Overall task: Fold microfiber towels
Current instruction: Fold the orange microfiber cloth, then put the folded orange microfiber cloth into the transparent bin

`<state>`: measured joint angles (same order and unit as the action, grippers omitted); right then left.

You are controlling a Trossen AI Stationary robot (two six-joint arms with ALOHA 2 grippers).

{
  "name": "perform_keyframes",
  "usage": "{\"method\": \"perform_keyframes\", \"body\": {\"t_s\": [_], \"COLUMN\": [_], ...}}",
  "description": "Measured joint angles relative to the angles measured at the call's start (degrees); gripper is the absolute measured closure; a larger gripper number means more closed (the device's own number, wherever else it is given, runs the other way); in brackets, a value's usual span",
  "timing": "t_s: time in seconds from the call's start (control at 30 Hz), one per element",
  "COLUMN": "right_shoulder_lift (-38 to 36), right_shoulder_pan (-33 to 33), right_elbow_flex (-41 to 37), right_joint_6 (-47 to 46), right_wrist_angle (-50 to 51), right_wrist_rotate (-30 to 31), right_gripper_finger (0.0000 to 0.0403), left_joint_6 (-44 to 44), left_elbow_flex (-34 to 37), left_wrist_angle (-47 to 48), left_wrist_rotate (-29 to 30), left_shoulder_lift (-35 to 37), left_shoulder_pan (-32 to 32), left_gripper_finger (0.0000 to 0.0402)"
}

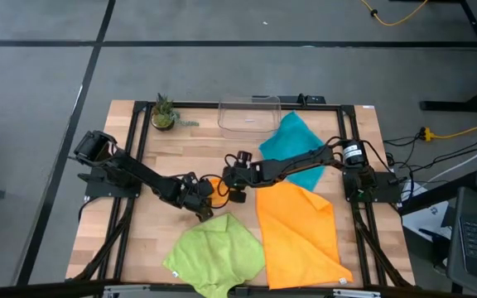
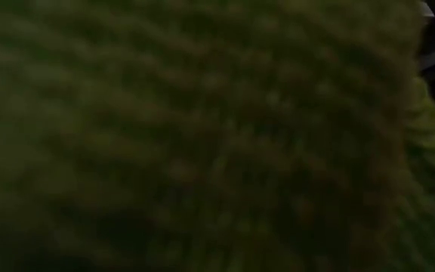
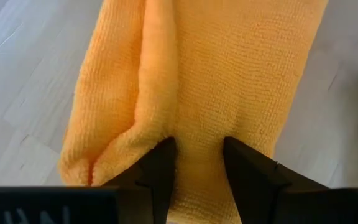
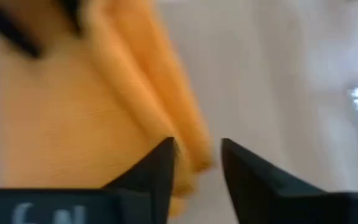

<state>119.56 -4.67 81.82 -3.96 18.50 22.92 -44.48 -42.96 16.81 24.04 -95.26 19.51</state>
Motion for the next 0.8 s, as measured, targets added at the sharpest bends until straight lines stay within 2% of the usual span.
{"method": "perform_keyframes", "body": {"t_s": [0.1, 0.23, 0.4, 0.6, 0.8], "right_shoulder_lift": [-1.64, -4.10, -6.68, -7.05, -7.34], "right_shoulder_pan": [0.02, 0.00, 0.00, -0.04, -0.33], "right_elbow_flex": [0.00, 0.02, 0.04, 0.04, 0.04], "right_joint_6": [0.10, -0.27, -2.85, -3.73, -6.36], "right_wrist_angle": [0.51, 3.09, 8.38, 11.84, 14.02], "right_wrist_rotate": [2.52, 0.70, -4.16, -7.87, -10.60], "right_gripper_finger": [0.0208, 0.0182, 0.0180, 0.0190, 0.0194], "left_joint_6": [-0.13, -0.12, 0.24, 7.65, 9.28], "left_elbow_flex": [0.04, 0.07, -0.57, -2.82, -2.75], "left_wrist_angle": [-0.09, -0.23, 0.55, 0.86, 7.28], "left_wrist_rotate": [0.08, 0.51, 0.82, 3.63, 4.91], "left_shoulder_lift": [-0.02, -0.07, 1.63, 5.29, 4.57], "left_shoulder_pan": [0.00, 0.04, 0.00, -0.33, -3.72], "left_gripper_finger": [0.0266, 0.0266, 0.0266, 0.0266, 0.0266]}}
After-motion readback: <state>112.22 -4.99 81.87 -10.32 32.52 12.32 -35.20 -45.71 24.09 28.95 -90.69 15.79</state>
